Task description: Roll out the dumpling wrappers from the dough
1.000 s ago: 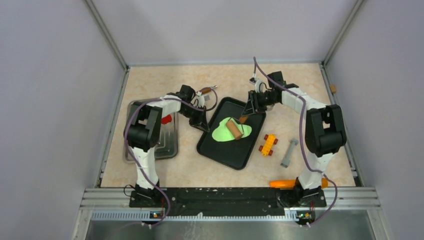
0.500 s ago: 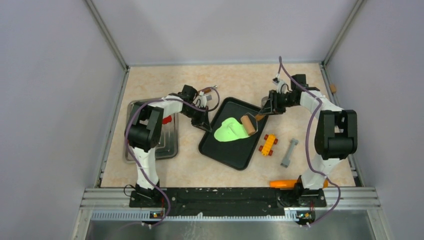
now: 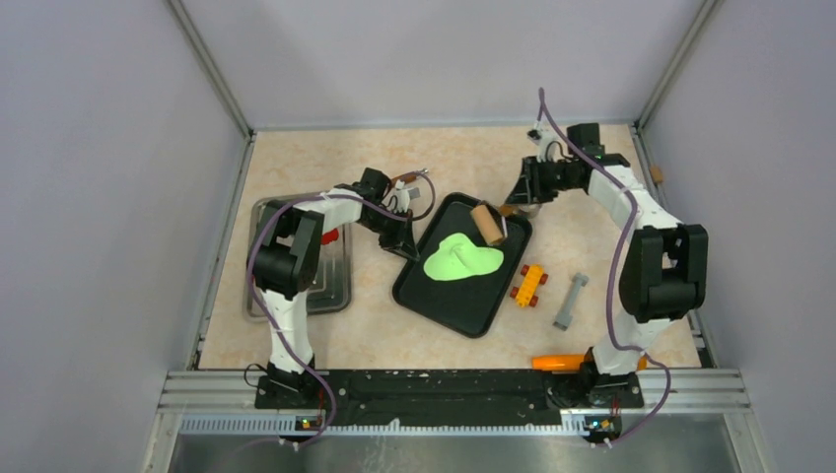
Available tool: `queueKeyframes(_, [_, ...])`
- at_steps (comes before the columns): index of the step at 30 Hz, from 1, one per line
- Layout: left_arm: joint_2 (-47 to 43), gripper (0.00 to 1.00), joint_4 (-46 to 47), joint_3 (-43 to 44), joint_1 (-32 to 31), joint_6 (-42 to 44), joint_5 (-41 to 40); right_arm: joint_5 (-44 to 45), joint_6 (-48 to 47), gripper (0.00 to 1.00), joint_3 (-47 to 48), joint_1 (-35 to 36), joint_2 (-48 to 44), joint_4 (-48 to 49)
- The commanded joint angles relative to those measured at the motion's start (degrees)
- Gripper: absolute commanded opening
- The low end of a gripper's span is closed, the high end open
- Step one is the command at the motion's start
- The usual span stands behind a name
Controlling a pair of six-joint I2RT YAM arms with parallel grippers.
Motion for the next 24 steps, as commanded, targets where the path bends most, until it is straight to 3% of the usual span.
queueKeyframes(1, [0.6,0.00,-0.1,0.7,-0.1,0.9,1.6,-10.5,9.8,0.00,-0.2,7.7,-3.7,6.0])
queueKeyframes(9, [0.9,0.00,-0.3,0.8,-0.2,1.0,1.3,-11.6,14.5,0.00,-3.9,14.1,0.8,9.5])
queueKeyframes(17, [-0.2,0.00,-0.5,0.5,-0.1,1.3,1.0,10.7,9.1,0.00,-6.4,12.8,5.5,5.3])
queueKeyframes(24, [-0.5,0.00,-0.3,0.2,0.0,1.2,0.4,19.3,2.7,0.00,-8.0,9.4,6.3,5.6])
